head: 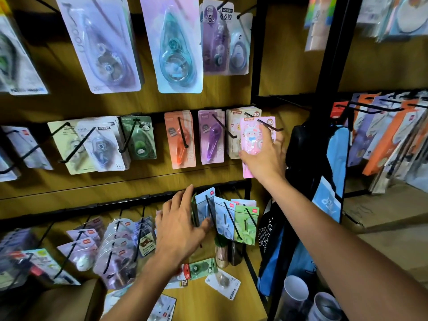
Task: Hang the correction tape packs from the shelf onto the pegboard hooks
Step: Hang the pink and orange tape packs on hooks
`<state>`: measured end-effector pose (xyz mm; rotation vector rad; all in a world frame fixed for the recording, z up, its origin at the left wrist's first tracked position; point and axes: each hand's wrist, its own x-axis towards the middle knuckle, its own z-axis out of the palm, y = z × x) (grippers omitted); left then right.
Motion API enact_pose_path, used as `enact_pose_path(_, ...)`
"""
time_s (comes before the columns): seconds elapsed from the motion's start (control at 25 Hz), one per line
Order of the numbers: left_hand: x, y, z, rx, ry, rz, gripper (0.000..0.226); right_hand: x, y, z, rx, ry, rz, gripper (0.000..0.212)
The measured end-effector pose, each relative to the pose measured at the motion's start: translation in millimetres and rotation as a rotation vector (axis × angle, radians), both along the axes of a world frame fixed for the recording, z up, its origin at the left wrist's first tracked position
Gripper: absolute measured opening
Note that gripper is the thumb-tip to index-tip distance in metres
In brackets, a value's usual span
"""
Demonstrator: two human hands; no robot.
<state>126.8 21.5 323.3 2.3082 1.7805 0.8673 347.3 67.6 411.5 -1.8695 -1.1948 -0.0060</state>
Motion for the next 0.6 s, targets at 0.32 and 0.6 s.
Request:
enact_pose_path(0.32,-39.1,8.8,-34.7,-0.03,-0.006,0.021,0.091,1.0,88.4,5.4,-0.032,0.005,-0.007,0.085)
enact_pose_path(0.6,-55.9,-31.0,-62.1,-0.057,-0.034,0.038,0.082,-15.8,32.7,-35.5,0.102,0.105,0.074,0.093)
